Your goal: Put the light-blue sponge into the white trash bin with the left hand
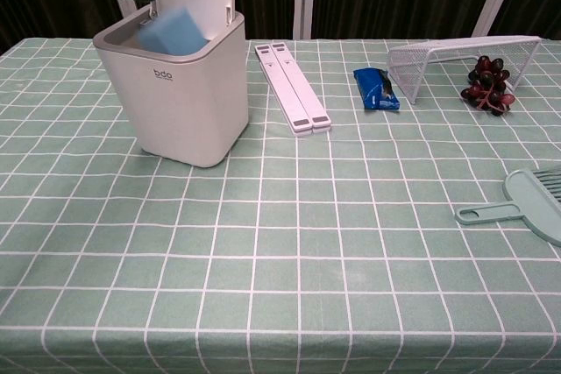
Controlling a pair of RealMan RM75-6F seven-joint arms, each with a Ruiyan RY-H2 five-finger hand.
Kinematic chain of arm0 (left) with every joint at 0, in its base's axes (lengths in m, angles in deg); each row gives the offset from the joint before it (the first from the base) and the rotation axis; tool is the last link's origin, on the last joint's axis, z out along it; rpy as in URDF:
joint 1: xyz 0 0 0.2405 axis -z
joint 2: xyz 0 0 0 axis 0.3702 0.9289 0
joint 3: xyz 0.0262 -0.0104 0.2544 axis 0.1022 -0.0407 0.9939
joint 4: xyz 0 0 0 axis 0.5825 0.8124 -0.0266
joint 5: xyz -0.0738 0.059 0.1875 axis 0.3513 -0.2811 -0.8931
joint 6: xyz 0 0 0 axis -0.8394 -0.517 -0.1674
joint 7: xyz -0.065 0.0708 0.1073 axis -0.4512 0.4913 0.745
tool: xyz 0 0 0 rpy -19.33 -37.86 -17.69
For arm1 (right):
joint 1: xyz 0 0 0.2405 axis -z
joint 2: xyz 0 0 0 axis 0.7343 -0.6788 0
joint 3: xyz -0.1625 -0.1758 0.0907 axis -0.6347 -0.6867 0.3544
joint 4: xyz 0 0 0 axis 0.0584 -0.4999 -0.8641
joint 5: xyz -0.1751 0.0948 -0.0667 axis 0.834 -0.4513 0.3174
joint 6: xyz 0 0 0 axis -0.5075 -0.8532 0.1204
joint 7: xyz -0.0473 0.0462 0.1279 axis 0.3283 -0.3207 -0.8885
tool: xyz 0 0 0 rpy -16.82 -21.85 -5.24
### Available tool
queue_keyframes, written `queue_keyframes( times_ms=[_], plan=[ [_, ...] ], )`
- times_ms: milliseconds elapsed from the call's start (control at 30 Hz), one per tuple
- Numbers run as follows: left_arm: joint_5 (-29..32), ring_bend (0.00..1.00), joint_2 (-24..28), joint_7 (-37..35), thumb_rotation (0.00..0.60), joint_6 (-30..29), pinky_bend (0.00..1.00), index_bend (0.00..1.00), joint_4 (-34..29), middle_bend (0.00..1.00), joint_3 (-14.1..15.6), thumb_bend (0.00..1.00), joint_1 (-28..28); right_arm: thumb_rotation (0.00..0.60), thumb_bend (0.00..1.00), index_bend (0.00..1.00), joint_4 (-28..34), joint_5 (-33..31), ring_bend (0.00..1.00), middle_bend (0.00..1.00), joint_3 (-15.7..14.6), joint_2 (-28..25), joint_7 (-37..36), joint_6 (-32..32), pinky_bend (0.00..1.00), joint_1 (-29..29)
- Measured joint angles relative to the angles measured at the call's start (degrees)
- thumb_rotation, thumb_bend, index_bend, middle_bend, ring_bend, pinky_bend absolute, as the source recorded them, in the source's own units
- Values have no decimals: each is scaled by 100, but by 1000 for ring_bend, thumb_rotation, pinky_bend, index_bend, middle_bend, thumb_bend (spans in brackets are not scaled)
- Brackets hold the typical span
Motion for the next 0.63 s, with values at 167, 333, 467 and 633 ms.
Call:
queue_keyframes(
  times_ms=[167, 333, 467, 633],
  plan=[
    [-136, 96, 143, -13, 600, -377, 265, 50, -37, 88, 82, 0, -218, 600, 220, 0, 5, 6, 0, 0, 3, -13, -14, -2, 0, 0],
    [-270, 96, 564, 200, 600, -840, 246, 58, -245, 111, 395, 0, -723, 600, 220, 0, 34, 52, 0, 0, 1, -13, 8, -25, 0, -7],
    [-395, 96, 767, 534, 600, -1382, 239, 75, -343, 131, 838, 0, -1342, 600, 220, 0, 67, 95, 0, 0, -8, -9, 34, -35, 0, -17],
    [-546, 96, 726, 1115, 600, -2065, 229, 84, -263, 132, 1646, 0, -2268, 600, 220, 0, 142, 129, 0, 0, -9, -21, 69, -50, 0, -27]
  ],
)
